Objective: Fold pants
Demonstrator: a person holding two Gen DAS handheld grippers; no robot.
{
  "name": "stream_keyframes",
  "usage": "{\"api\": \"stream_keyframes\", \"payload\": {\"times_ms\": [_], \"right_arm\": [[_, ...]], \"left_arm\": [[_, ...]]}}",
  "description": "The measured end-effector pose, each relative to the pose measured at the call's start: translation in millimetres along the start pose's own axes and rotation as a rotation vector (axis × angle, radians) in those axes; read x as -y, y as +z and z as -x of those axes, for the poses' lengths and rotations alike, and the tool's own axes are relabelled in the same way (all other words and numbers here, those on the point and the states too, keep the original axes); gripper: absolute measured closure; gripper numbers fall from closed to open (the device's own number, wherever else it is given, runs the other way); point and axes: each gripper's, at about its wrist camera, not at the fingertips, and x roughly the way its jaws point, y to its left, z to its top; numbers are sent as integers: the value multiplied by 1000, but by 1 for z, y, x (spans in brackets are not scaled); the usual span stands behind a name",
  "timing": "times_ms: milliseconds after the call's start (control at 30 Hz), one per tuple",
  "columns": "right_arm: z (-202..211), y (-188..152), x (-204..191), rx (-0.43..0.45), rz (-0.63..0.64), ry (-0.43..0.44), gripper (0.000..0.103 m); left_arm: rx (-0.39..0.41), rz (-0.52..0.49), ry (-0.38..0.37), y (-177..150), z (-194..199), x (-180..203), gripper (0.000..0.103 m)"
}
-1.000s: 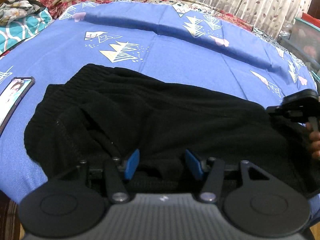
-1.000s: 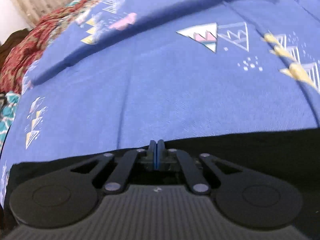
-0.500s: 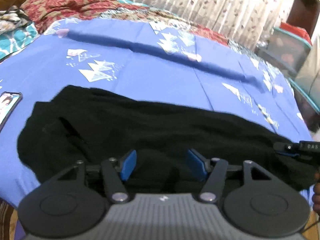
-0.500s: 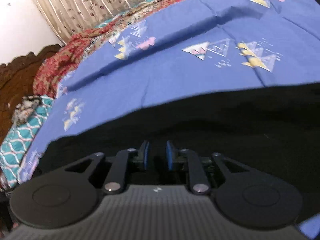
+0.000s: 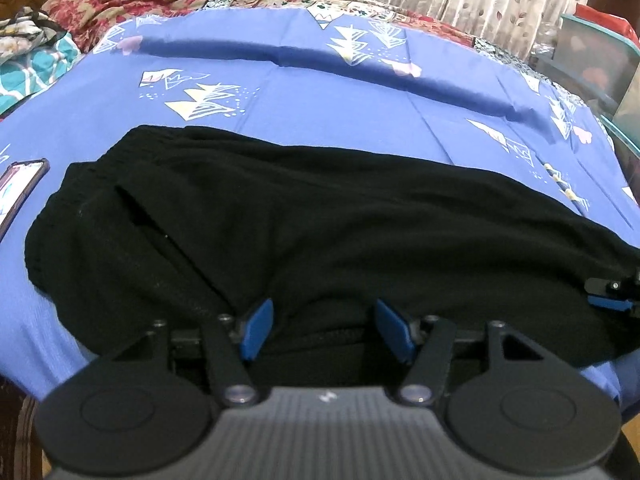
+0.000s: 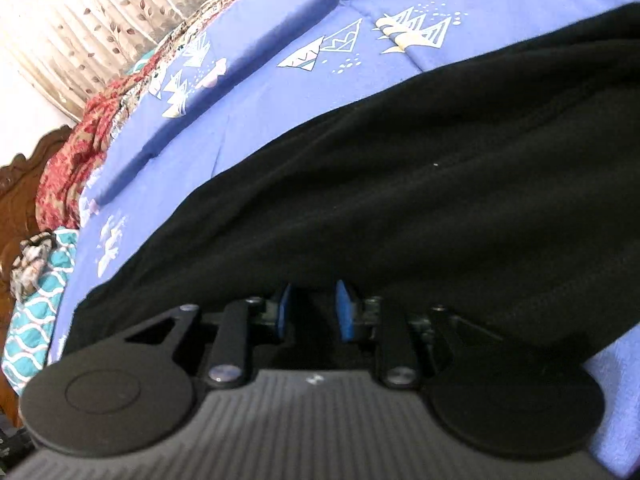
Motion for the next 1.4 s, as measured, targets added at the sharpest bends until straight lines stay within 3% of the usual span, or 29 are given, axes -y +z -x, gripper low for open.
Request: {"api": "stream_keyframes", "payload": {"times_ms": [200, 667, 1400], "right_arm": [[5, 1, 16, -10, -82, 60, 75], [7, -1, 22, -11, -139, 97, 75], [7, -1, 13, -19, -109, 71, 75]], "left_arm": [[4, 8, 3, -3, 0, 1, 44], [4, 18, -20, -3, -2, -2, 38], [11, 25, -40, -4, -2, -2, 34]]}}
